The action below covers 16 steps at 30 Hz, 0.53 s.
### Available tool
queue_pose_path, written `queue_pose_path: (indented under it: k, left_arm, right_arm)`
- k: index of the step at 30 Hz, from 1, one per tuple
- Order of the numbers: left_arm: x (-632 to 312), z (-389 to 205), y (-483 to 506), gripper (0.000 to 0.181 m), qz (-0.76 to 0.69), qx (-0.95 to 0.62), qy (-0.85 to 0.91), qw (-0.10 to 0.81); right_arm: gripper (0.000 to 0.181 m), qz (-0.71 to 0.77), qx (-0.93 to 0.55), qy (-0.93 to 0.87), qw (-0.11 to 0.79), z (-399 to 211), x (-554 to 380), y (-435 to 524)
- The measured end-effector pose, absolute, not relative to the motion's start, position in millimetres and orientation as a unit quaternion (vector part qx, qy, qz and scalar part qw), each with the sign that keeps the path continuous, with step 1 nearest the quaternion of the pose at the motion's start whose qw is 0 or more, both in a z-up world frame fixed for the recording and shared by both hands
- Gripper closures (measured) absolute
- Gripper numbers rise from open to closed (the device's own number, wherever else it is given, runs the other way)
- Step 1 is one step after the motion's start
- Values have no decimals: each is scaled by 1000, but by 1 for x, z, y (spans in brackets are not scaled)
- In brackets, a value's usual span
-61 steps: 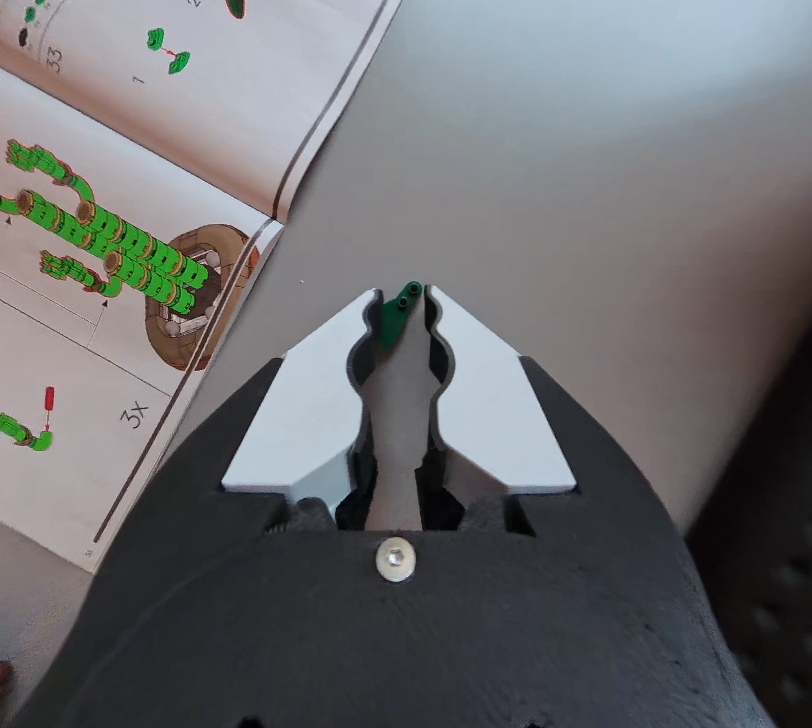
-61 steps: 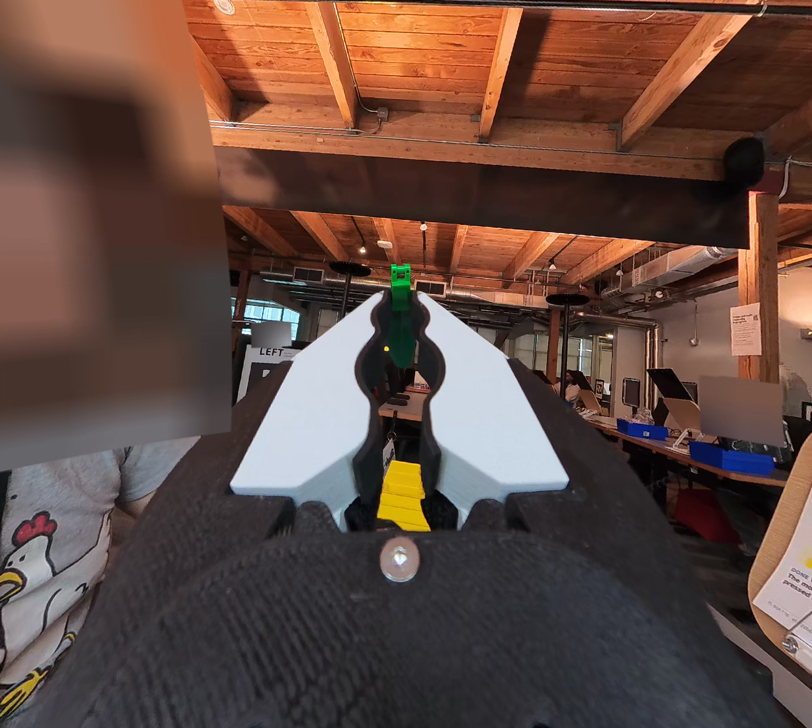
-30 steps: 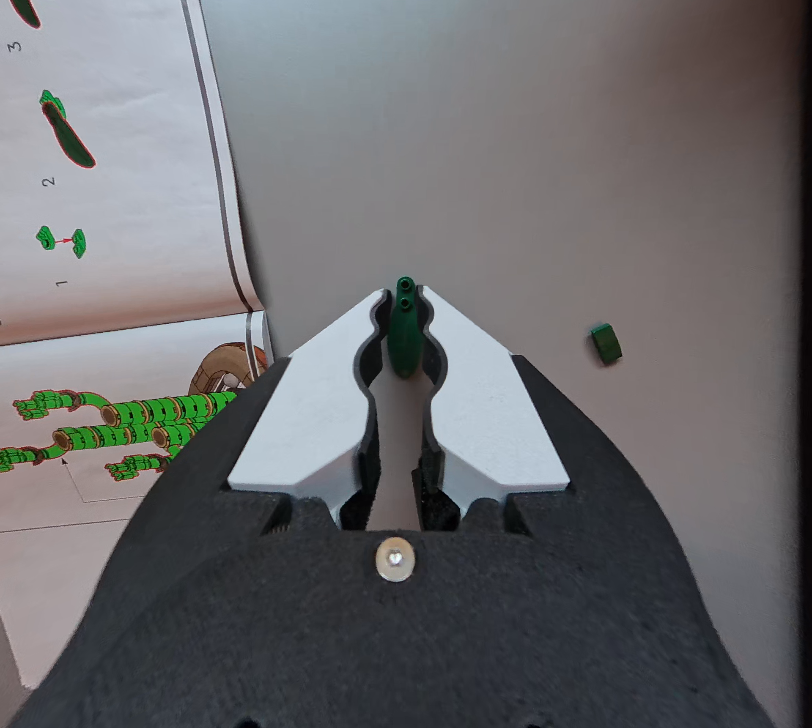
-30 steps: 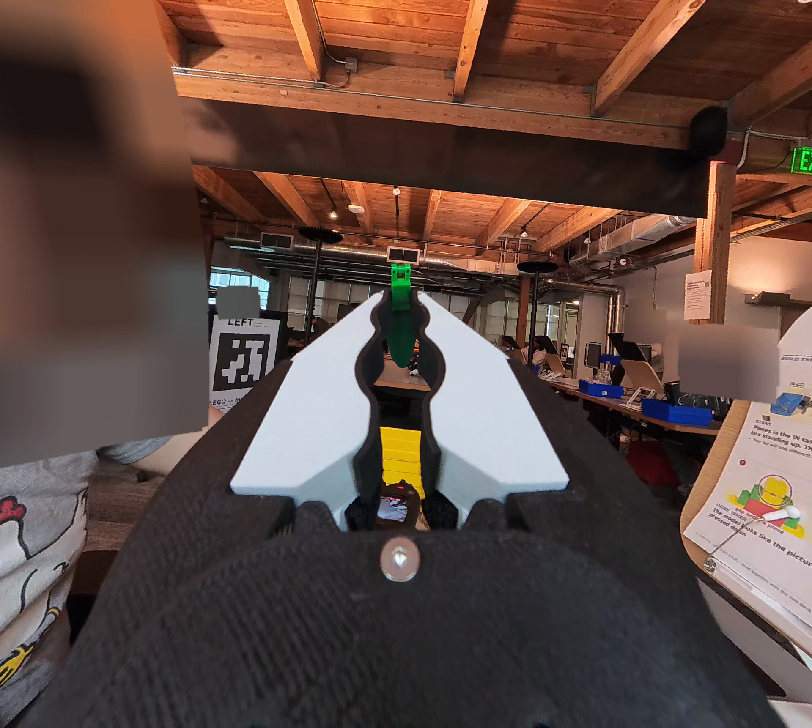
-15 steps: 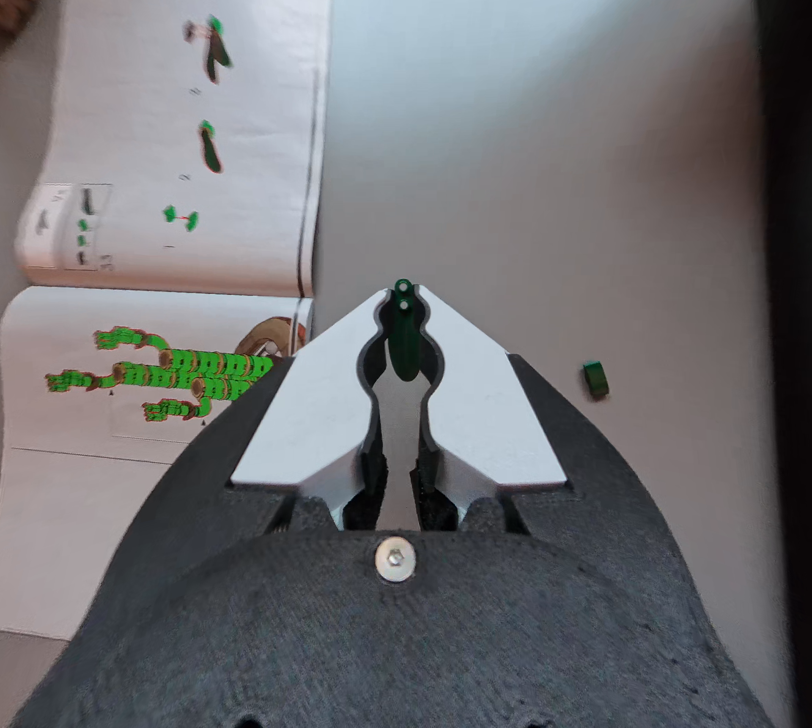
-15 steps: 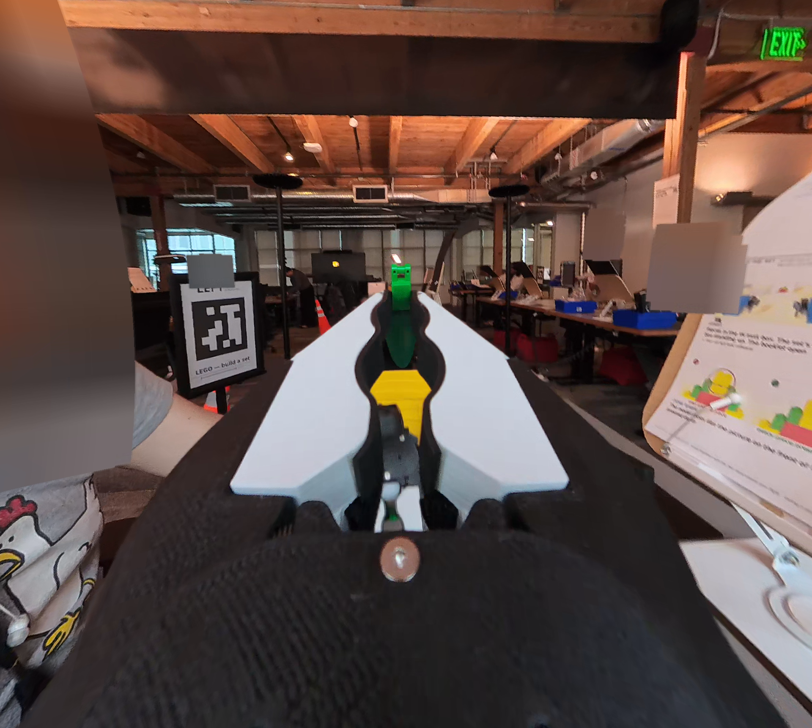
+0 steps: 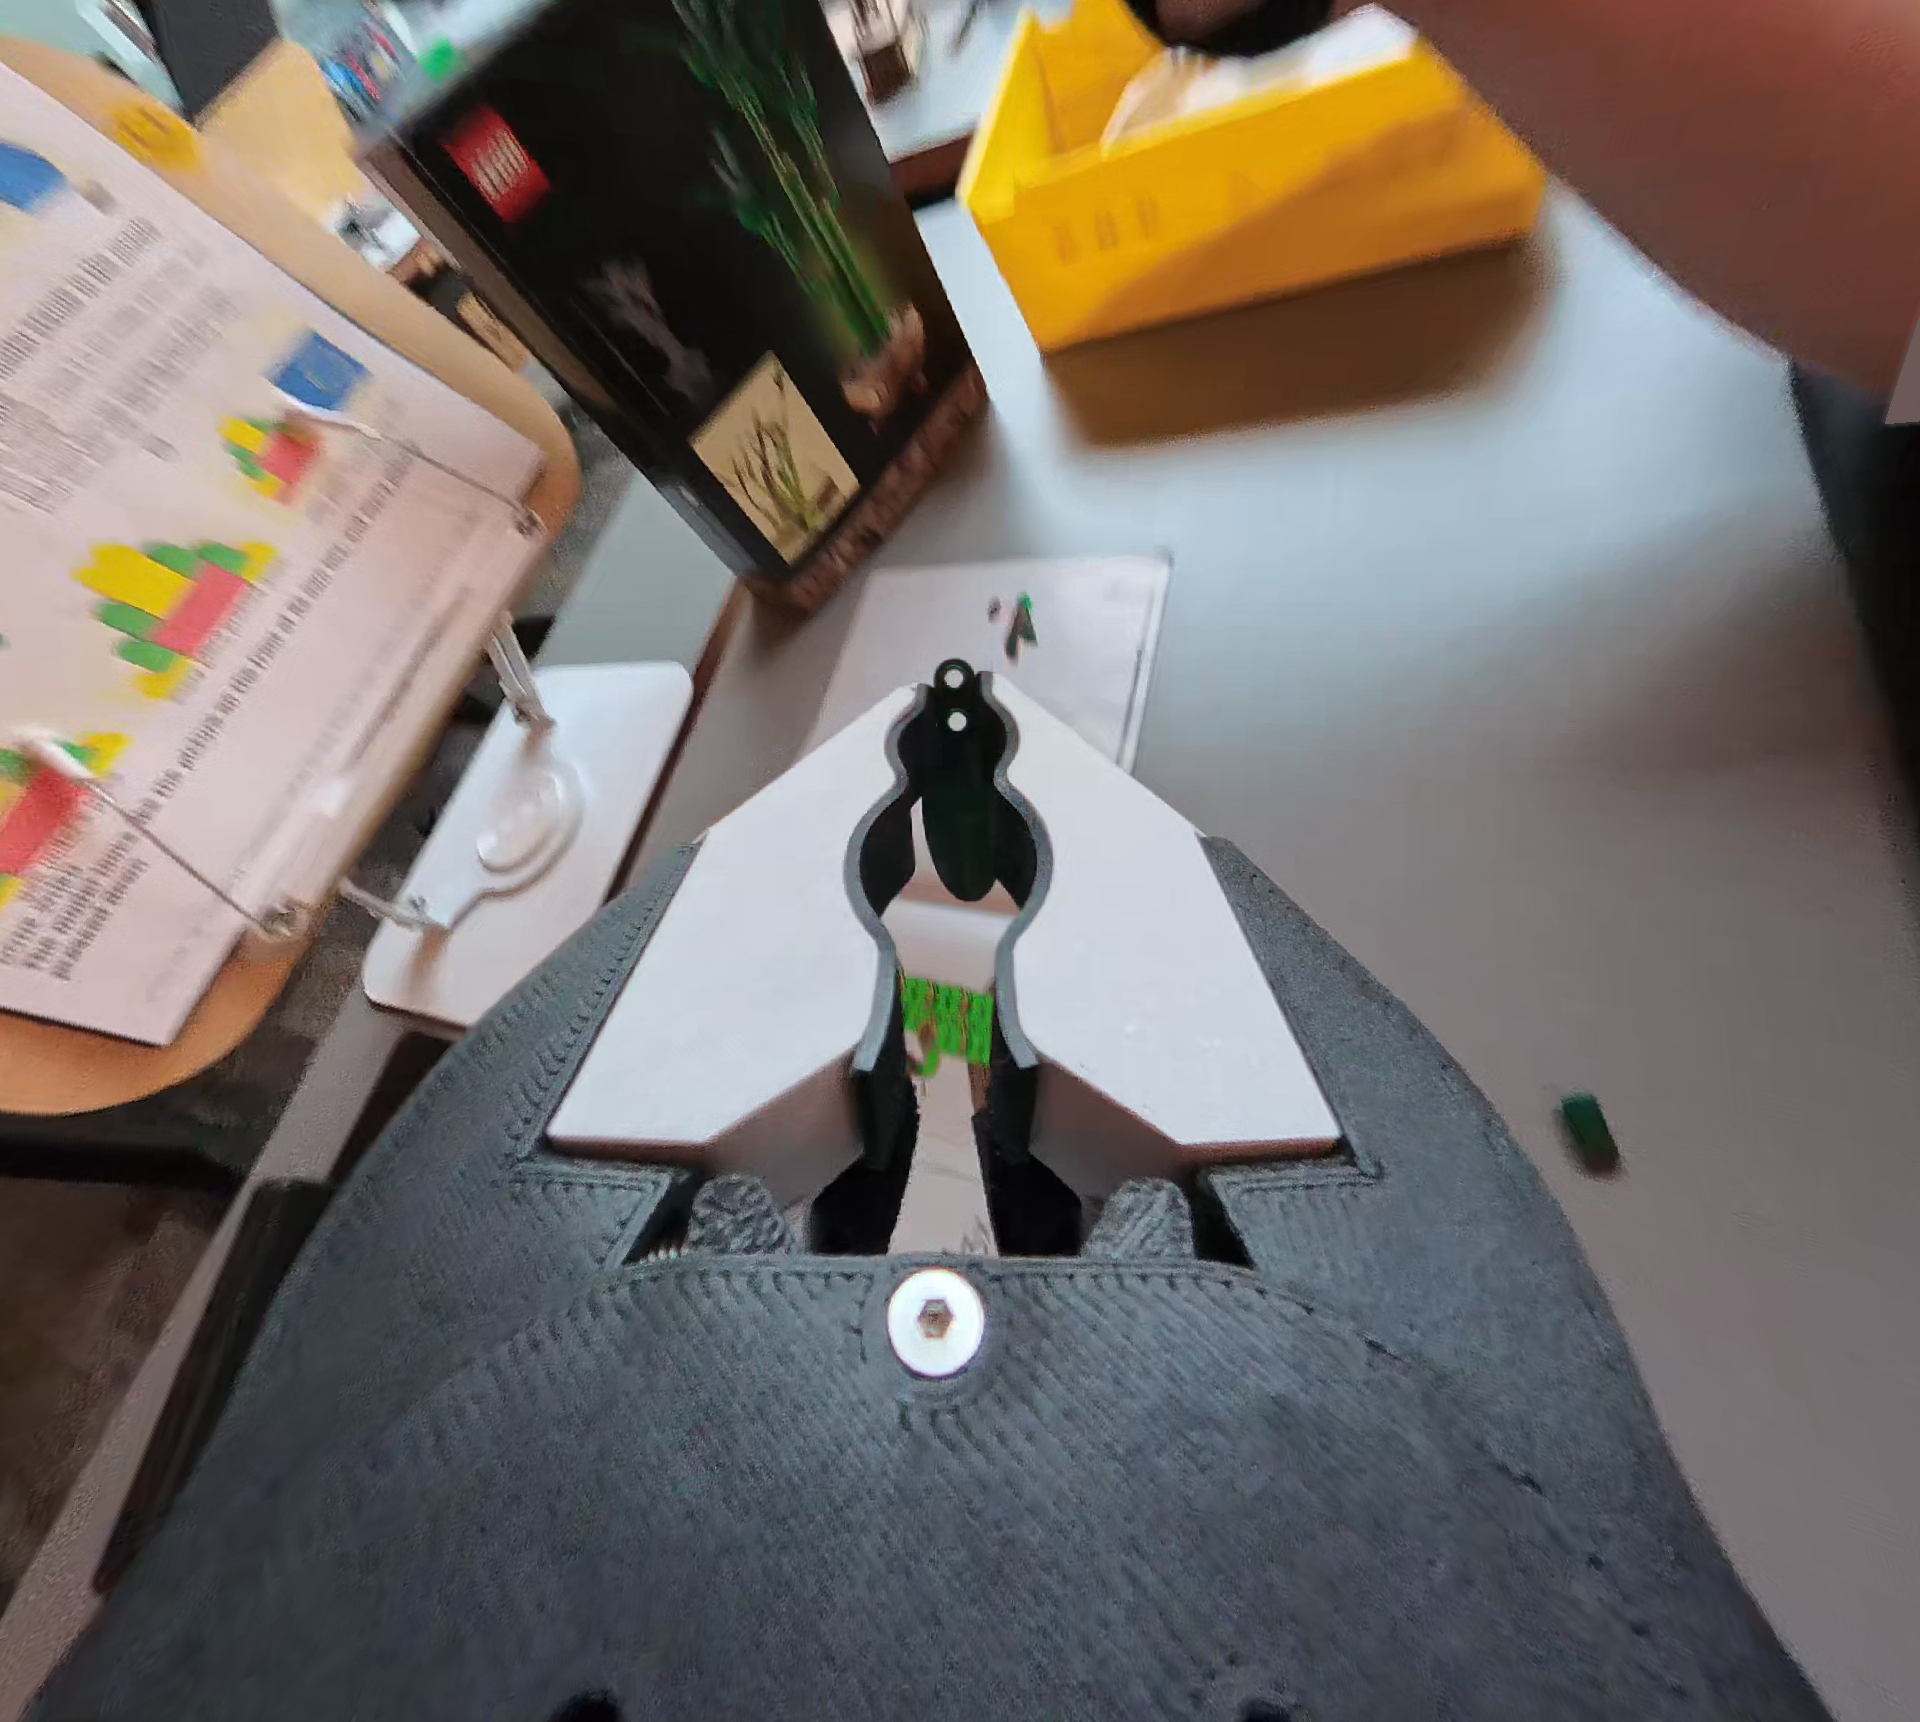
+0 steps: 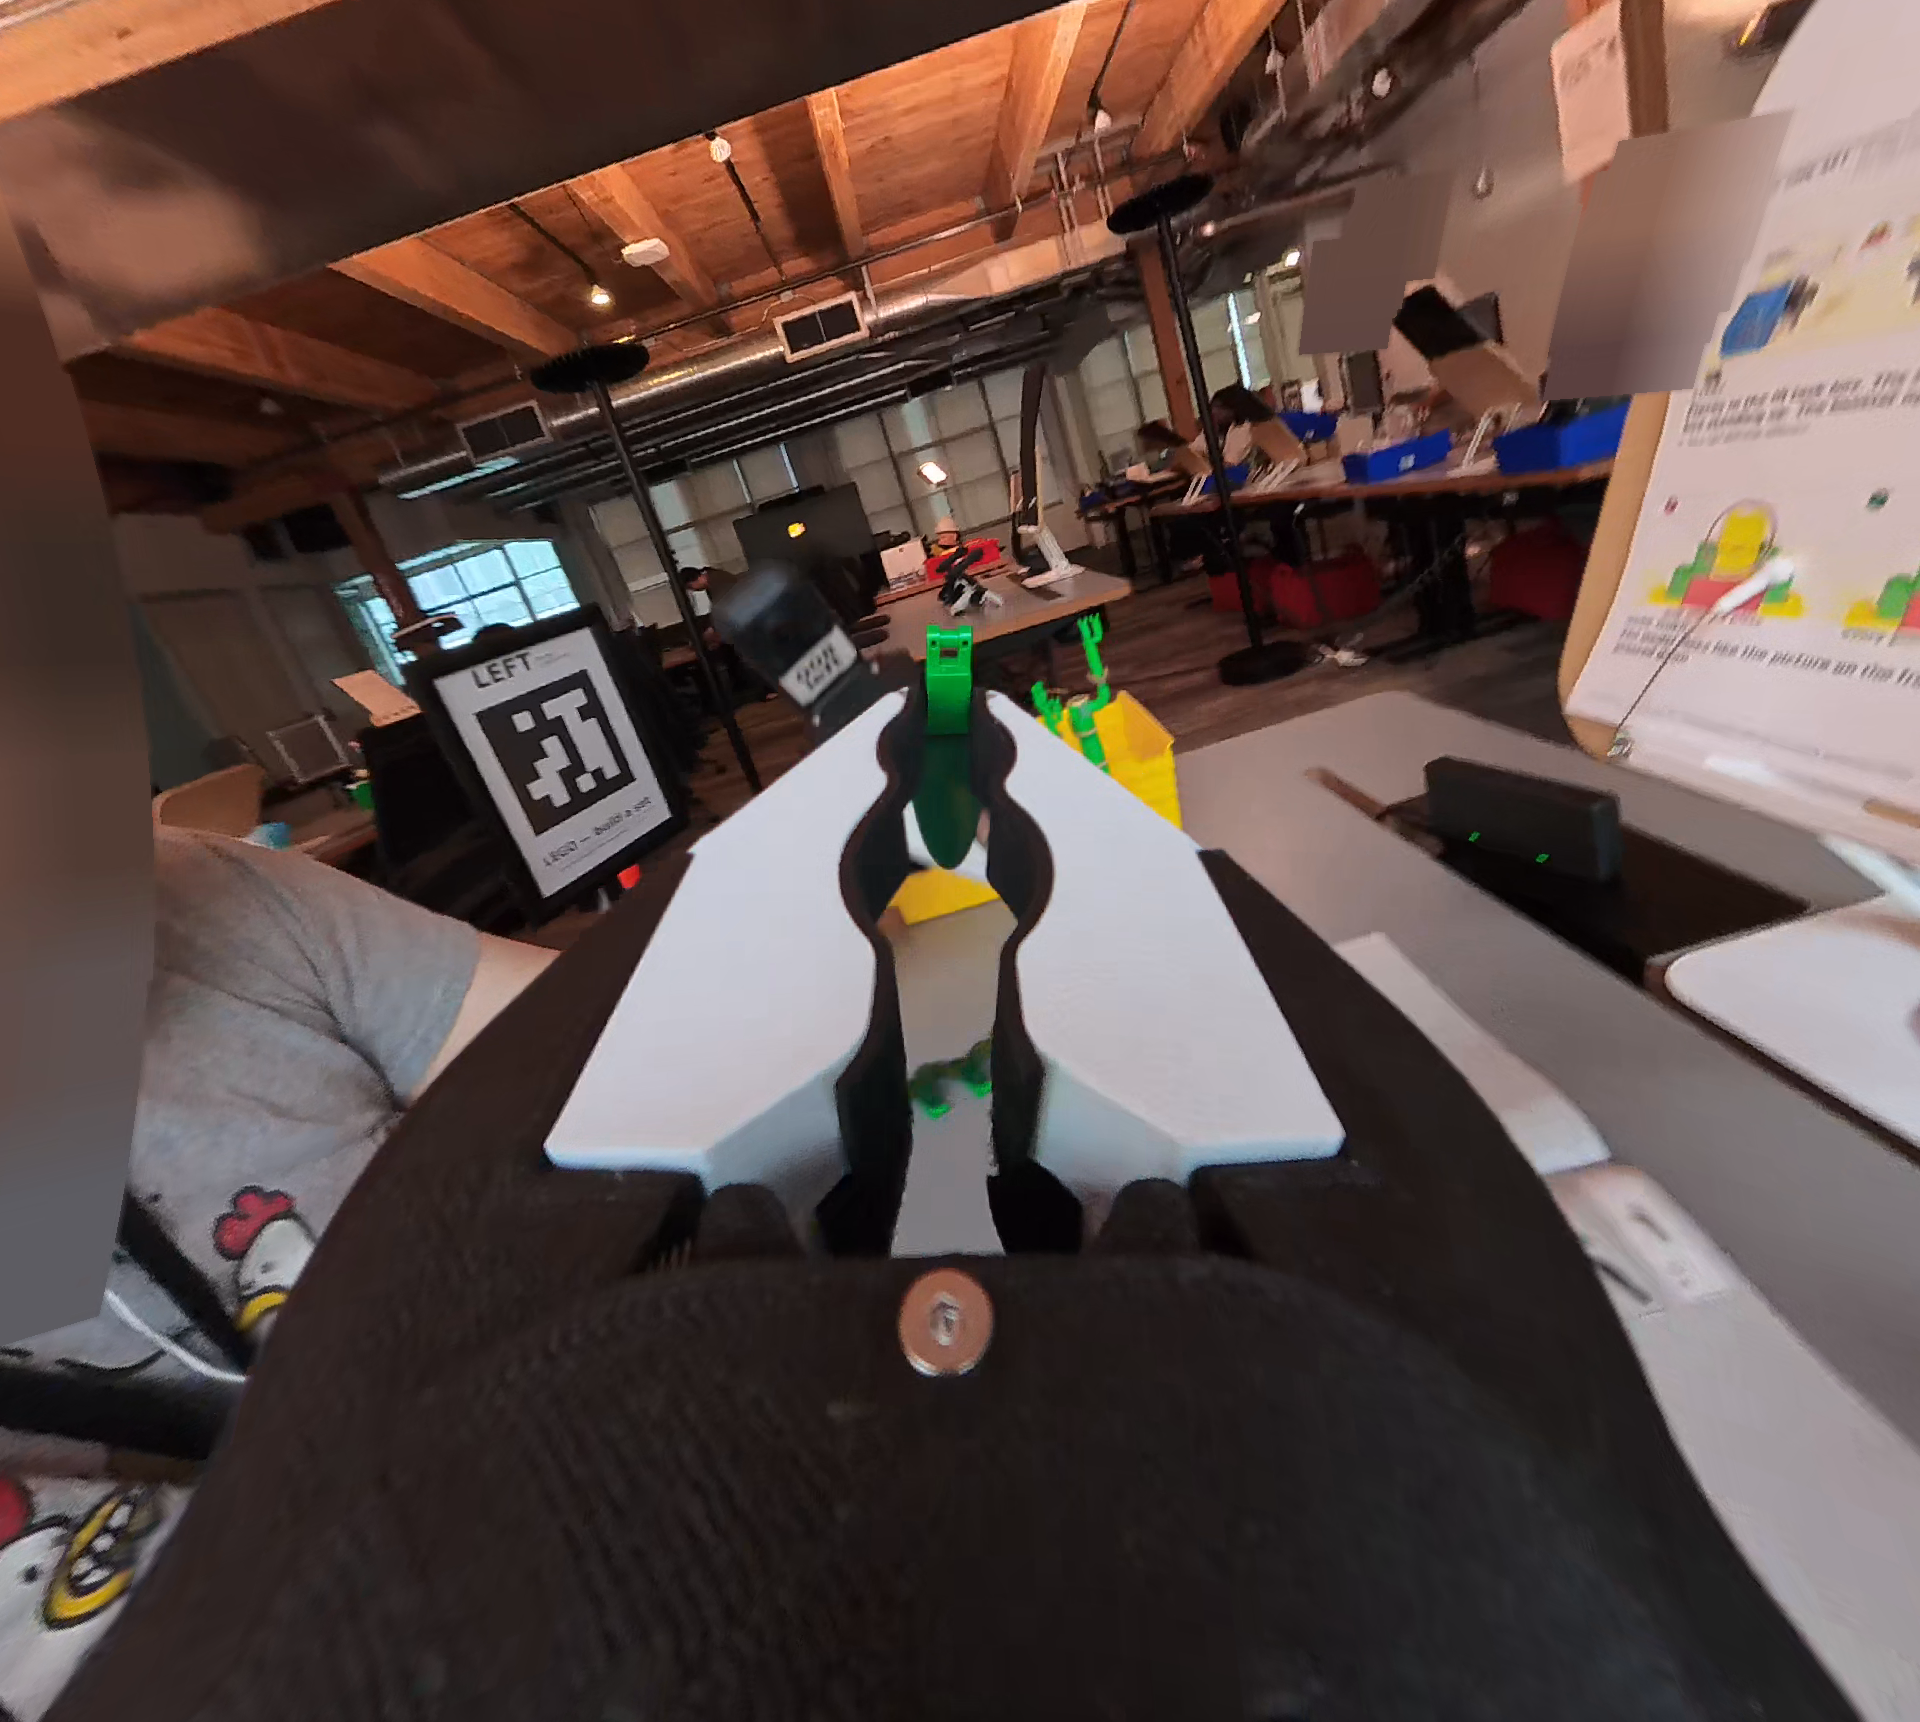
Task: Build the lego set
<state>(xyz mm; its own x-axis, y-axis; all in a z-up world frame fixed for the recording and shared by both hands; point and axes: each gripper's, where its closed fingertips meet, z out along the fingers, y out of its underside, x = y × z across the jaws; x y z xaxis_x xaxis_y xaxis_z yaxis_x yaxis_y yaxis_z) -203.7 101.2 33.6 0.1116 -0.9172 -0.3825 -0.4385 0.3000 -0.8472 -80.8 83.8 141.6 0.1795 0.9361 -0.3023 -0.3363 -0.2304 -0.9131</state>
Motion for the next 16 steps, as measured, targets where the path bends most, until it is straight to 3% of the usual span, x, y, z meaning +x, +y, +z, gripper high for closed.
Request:
queue_pose_path:
  k: [3,16]
  left_arm:
    - [-198,68,98,176,-251,-521,600,553]
    - [-198,112,40,176,-270,-407,603,630]
  right_arm:
    - [176,613,-545,-269,505,135,-89,85]
    - [176,722,-551,-287,305,108,-168,75]
